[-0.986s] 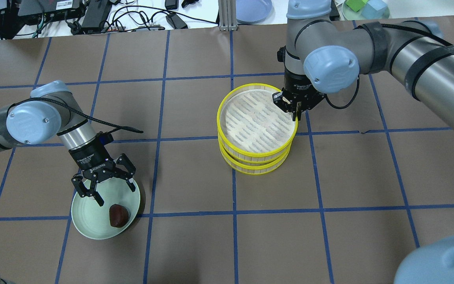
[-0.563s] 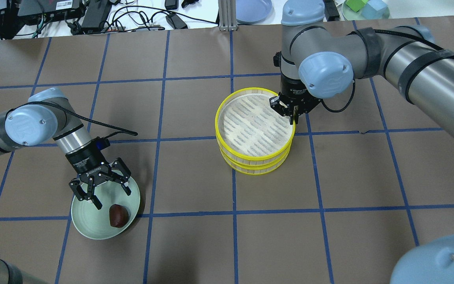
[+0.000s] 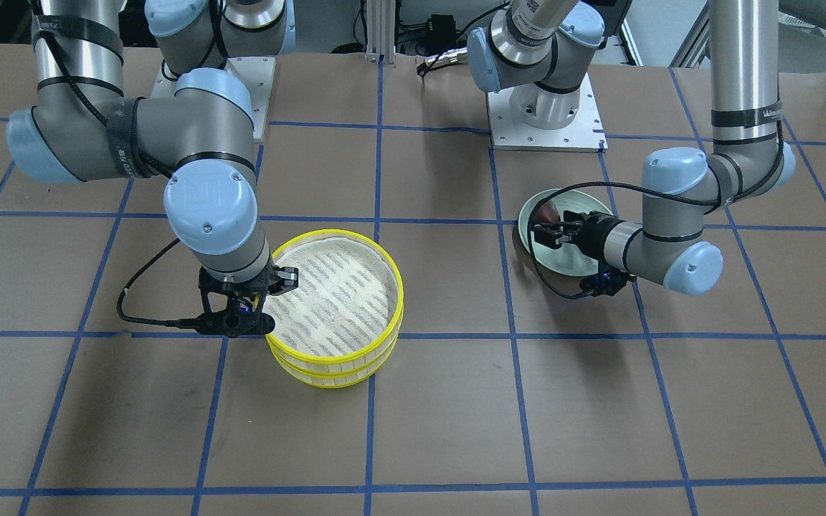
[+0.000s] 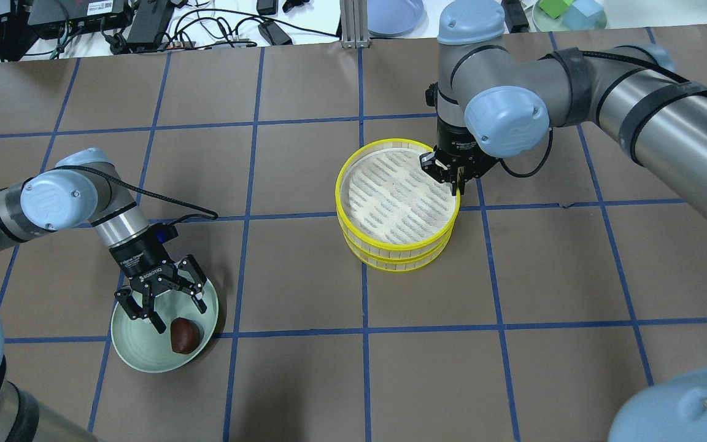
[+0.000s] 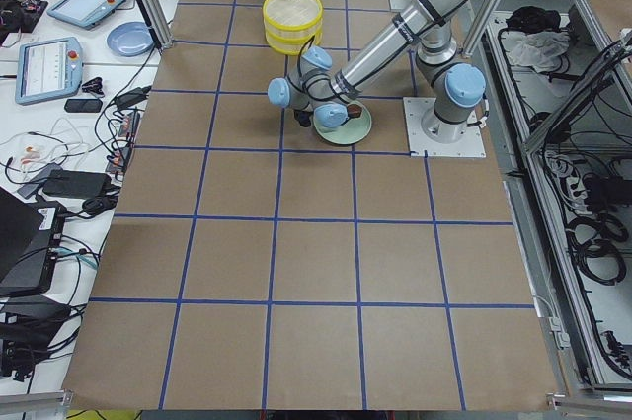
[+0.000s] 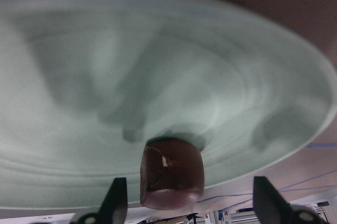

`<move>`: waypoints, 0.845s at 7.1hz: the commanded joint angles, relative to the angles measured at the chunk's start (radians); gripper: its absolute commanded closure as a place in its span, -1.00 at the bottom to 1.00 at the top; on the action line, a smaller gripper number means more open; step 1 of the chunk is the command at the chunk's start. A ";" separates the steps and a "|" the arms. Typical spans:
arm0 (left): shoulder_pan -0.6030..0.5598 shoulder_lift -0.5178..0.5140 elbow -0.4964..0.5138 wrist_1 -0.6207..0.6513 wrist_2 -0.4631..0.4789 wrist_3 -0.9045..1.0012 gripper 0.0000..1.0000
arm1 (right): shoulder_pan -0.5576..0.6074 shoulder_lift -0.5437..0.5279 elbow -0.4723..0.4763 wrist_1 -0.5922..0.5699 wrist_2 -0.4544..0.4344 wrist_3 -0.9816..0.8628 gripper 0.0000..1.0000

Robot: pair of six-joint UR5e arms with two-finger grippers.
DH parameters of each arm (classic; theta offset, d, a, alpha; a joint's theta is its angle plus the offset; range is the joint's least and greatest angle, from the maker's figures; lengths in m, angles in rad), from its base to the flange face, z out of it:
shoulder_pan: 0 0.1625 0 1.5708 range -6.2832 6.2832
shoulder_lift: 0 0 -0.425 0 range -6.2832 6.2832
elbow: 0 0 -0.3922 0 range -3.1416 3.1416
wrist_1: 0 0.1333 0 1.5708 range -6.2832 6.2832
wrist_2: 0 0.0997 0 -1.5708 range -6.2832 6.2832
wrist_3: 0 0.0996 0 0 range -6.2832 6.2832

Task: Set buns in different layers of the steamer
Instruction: 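Grasp the brown bun with the left gripper while the right releases the tier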

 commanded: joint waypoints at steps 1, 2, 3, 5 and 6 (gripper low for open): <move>0.001 -0.015 -0.005 0.001 0.002 0.002 -0.41 | 0.000 0.001 0.000 -0.001 -0.004 -0.002 0.97; 0.001 -0.015 0.007 0.002 0.007 0.002 0.50 | 0.000 0.001 0.005 -0.001 -0.022 0.000 0.97; 0.001 -0.016 0.008 -0.002 0.054 -0.001 0.99 | 0.000 0.000 0.014 -0.001 -0.028 0.000 0.96; 0.001 -0.007 0.017 -0.005 0.048 -0.002 1.00 | 0.000 0.000 0.016 -0.005 -0.027 0.000 0.95; 0.001 0.005 0.027 -0.008 0.051 -0.003 1.00 | 0.000 0.001 0.016 -0.005 -0.025 0.000 0.89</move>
